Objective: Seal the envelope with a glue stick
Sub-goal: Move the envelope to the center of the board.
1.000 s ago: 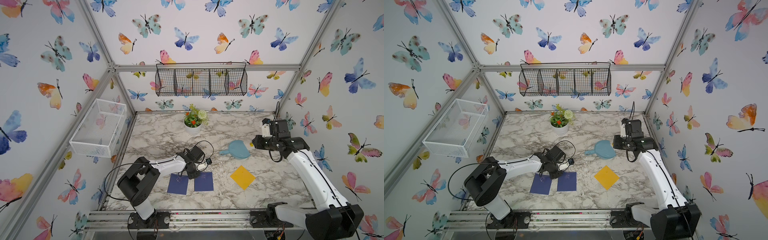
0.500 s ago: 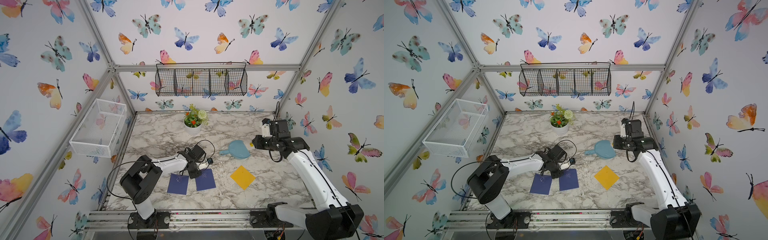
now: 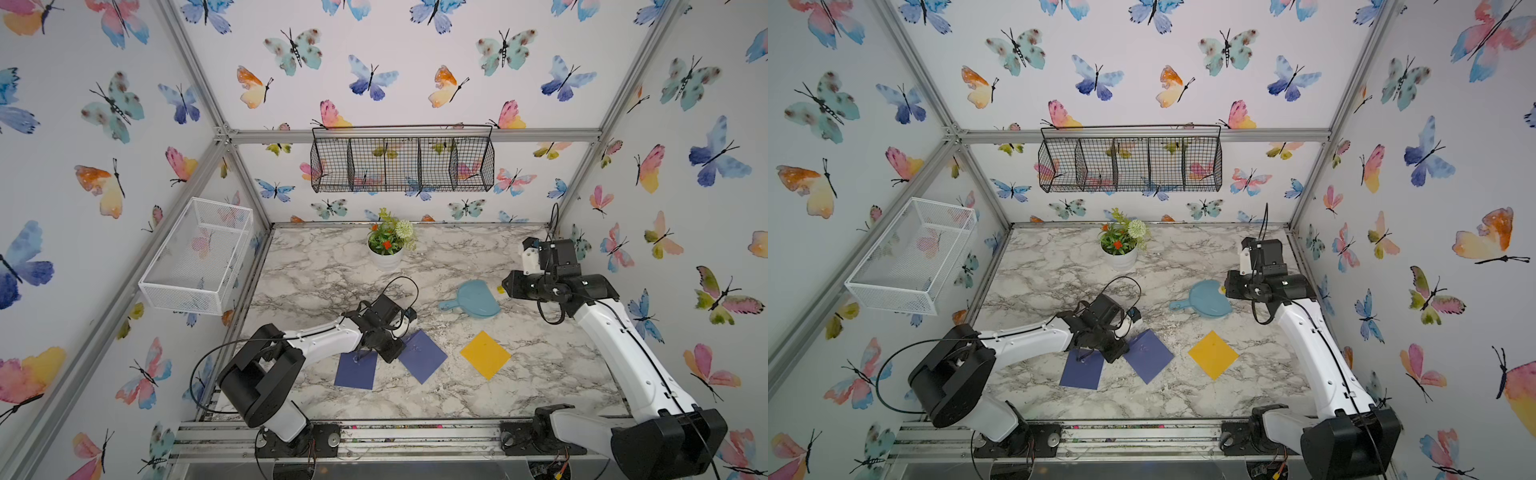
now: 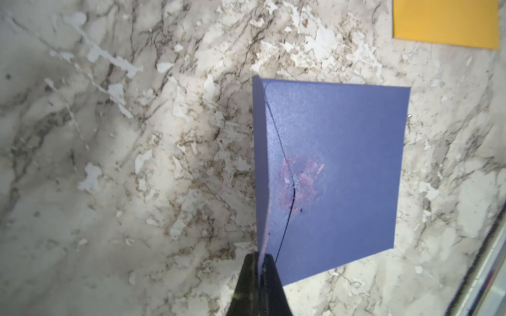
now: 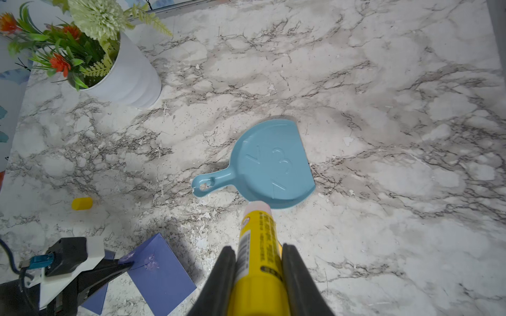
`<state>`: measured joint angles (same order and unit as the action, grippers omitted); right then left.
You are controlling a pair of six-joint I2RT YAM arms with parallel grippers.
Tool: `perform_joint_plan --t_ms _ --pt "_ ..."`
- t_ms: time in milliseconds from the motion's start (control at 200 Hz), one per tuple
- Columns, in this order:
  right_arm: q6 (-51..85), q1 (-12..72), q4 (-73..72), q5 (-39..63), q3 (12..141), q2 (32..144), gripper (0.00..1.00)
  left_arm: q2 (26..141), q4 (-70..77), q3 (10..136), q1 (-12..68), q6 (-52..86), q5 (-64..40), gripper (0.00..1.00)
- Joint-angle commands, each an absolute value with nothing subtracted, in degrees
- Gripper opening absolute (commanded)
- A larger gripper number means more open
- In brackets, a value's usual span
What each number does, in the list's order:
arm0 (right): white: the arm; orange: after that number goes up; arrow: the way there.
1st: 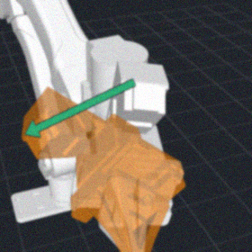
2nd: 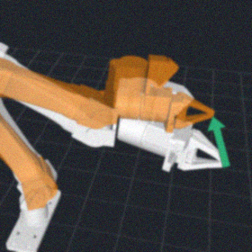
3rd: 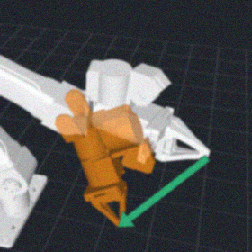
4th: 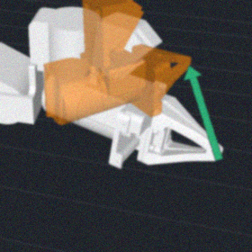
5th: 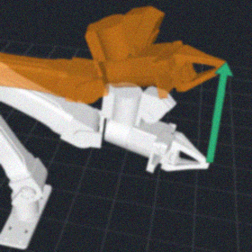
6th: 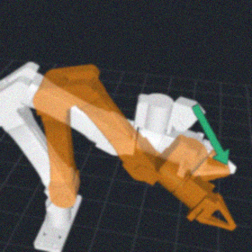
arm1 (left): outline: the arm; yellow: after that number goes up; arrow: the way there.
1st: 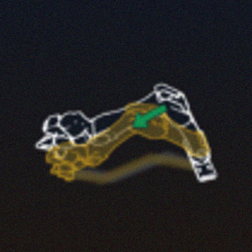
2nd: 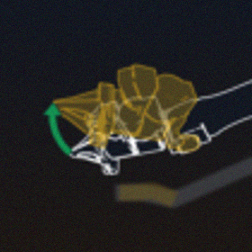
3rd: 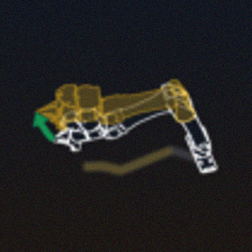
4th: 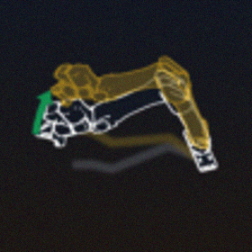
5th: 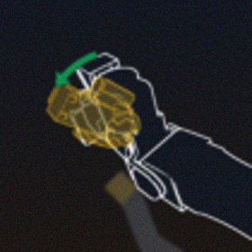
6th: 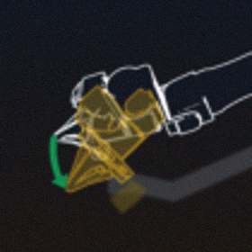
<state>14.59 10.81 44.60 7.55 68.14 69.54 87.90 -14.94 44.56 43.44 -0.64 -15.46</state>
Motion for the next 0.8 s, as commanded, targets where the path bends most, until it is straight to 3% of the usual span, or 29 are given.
perform_joint_plan --t_ms 0,235,496,791 --pt "16.06 10.63 45.77 10.62 67.68 70.22 0.02 82.71 -6.96 39.21 43.38 15.4 -18.44 0.06" --pt "18.65 12.66 45.06 11.64 65.37 70.13 0.02 78.58 0.17 33.32 47.97 29.44 -16.23 0.06" --pt "23.12 21.56 43.38 9.39 65.21 73.23 0.02 84.27 0.42 33.59 56.04 36.16 -10.4 0.03" --pt "27.11 29.38 42.37 7.82 63.43 76.24 0.02 84.34 2.13 32.24 56.98 38.06 -9.45 0.01"
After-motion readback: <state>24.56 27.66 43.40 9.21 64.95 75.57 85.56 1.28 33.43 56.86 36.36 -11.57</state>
